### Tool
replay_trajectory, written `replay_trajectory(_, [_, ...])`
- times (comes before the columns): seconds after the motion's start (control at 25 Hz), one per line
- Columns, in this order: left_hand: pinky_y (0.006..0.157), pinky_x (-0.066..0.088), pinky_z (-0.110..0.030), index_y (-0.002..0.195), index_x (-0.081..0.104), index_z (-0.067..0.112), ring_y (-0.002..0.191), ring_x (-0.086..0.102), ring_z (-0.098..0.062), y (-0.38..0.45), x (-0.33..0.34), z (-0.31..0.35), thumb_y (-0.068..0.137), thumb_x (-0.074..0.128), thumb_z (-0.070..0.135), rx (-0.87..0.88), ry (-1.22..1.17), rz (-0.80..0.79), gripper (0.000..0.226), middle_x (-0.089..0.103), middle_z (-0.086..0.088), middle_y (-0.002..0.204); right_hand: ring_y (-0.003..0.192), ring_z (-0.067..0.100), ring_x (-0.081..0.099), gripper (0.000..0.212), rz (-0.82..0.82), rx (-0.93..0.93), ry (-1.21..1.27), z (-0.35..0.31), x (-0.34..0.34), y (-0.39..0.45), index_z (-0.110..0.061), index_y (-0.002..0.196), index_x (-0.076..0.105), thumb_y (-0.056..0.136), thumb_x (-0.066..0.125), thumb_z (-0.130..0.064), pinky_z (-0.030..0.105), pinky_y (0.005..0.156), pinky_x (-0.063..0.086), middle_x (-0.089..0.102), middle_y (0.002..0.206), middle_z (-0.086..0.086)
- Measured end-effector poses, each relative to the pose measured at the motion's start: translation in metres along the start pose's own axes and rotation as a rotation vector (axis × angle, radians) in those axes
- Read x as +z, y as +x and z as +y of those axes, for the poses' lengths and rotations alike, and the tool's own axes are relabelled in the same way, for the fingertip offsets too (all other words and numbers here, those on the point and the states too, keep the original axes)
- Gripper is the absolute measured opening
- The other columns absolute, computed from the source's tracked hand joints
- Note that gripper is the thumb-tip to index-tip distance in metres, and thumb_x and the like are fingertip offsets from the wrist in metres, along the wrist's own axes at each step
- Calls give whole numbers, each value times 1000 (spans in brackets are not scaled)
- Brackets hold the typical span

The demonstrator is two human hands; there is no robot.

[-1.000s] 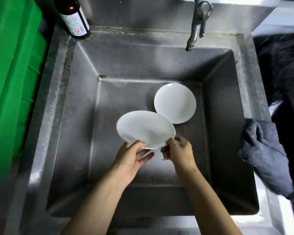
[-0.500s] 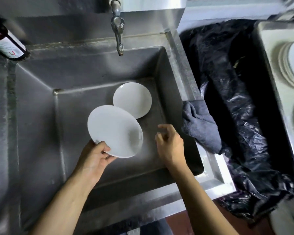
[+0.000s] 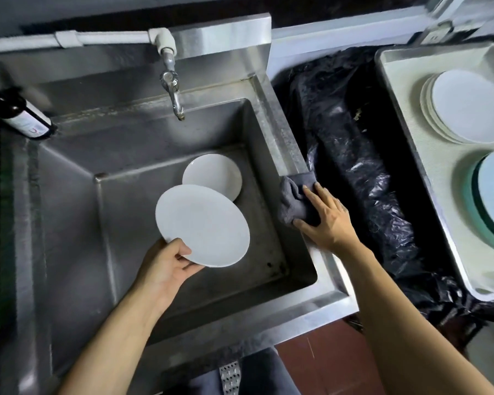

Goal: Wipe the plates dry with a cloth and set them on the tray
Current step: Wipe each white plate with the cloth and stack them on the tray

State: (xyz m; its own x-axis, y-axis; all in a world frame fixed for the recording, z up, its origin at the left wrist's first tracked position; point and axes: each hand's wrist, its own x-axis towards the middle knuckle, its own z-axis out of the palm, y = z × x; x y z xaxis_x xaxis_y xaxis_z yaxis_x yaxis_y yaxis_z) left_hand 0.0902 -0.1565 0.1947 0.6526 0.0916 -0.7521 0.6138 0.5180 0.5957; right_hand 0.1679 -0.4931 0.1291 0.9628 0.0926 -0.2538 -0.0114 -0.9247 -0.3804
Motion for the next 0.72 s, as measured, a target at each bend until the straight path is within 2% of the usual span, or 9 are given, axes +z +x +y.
replay_trajectory(0.08, [82,61,-49,117,63,15,117,62,-36,-5,10,5,84,42,-9,13,11,-1,45,65,-8,130,154,28,24,83,5,-9,61,7,5,1,-26,159,34,89,75,-46,41,125,21,23,168,11])
replay_trajectory(0.2, [81,61,-49,117,63,14,115,63,-35,-13,25,11,85,42,-9,24,35,11,45,65,-9,128,146,38,34,67,108,-6,150,6,18,2,-19,156,41,96,69,-32,41,121,28,29,163,21])
replay_trajectory(0.32, [78,62,-47,118,63,11,113,63,-34,-21,37,16,85,42,-10,38,54,39,44,66,-9,126,118,51,50,54,237,44,211,1,27,6,-4,146,51,97,68,-17,53,105,42,49,138,33])
replay_trajectory(0.4, [77,62,-46,117,64,10,112,64,-33,-27,43,20,86,41,-10,55,76,47,43,68,-7,123,106,50,53,39,334,147,341,-5,20,11,2,139,52,102,57,-11,51,95,43,56,120,34])
replay_trajectory(0.48, [75,62,-45,114,65,9,109,66,-32,-33,49,25,87,41,-11,77,90,50,42,70,-6,121,106,43,55,33,463,271,550,-13,4,16,-2,135,54,106,49,-16,42,90,42,61,115,27])
replay_trajectory(0.56, [77,63,-46,115,64,6,110,65,-33,-38,54,30,88,42,-11,89,104,45,39,70,-8,122,101,26,61,28,587,322,681,-31,-17,16,-16,128,57,105,50,-30,29,82,41,68,108,3])
replay_trajectory(0.6, [79,62,-47,116,63,4,111,65,-34,-40,57,31,88,42,-10,93,114,42,38,69,-8,123,93,16,62,25,622,294,718,-44,-28,15,-22,121,60,103,51,-37,22,76,39,68,97,-12])
replay_trajectory(0.64, [81,62,-49,115,63,4,112,65,-34,-42,61,33,88,43,-10,96,120,41,36,69,-8,122,84,9,61,22,628,242,757,-59,-38,15,-26,114,62,101,52,-41,17,71,39,67,87,-17])
replay_trajectory(0.72, [82,61,-50,110,63,4,107,67,-33,-47,69,34,87,43,-9,103,123,35,33,71,-8,118,78,8,61,17,532,99,805,-91,-47,12,-25,102,63,100,56,-41,16,67,41,67,81,-14])
